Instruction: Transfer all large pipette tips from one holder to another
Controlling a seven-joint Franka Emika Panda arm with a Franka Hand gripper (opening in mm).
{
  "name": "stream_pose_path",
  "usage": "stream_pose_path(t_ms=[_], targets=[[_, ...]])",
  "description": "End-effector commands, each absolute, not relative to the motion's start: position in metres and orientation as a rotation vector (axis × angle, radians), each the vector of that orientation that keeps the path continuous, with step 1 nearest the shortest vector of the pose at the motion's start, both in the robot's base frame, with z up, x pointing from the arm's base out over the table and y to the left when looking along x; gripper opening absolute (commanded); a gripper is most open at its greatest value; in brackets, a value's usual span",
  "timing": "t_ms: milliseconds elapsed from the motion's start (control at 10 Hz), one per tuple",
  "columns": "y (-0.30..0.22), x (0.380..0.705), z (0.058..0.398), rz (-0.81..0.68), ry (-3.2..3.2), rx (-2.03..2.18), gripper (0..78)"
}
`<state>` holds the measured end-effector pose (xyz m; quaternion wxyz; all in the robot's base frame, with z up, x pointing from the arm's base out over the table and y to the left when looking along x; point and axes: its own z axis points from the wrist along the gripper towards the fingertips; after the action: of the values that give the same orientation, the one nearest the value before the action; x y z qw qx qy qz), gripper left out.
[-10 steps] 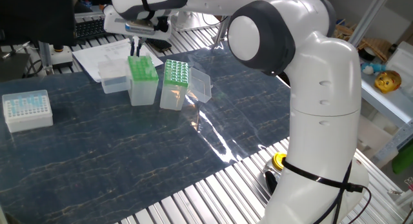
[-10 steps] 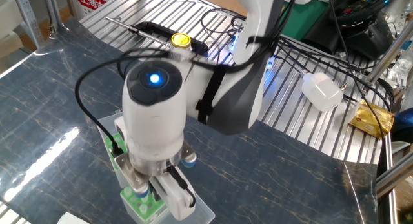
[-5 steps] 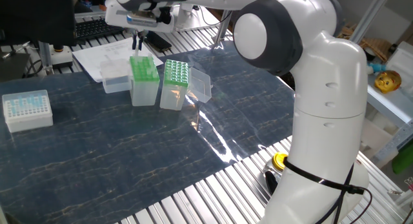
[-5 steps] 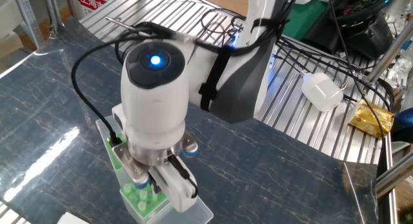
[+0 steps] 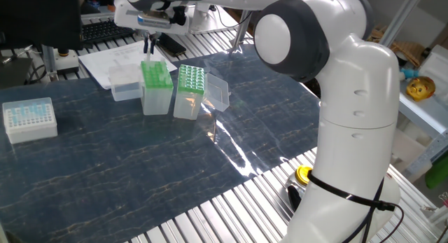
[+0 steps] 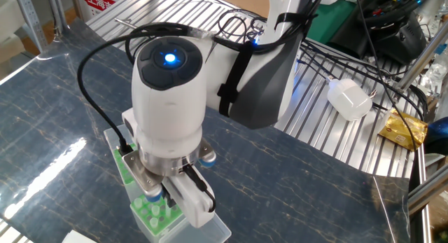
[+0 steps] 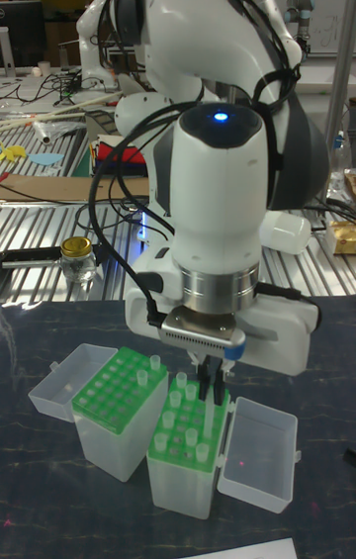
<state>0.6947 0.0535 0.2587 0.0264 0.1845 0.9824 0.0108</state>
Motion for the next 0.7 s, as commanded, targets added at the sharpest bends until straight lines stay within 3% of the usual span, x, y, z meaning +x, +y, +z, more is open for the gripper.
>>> stream_pose_path(t_ms=[100, 700], targets=[[0.049, 0.697, 0.292, 0.026, 3.038, 0.578, 1.2], [0.055, 0.698, 0.321, 0.02, 3.043, 0.637, 1.2]])
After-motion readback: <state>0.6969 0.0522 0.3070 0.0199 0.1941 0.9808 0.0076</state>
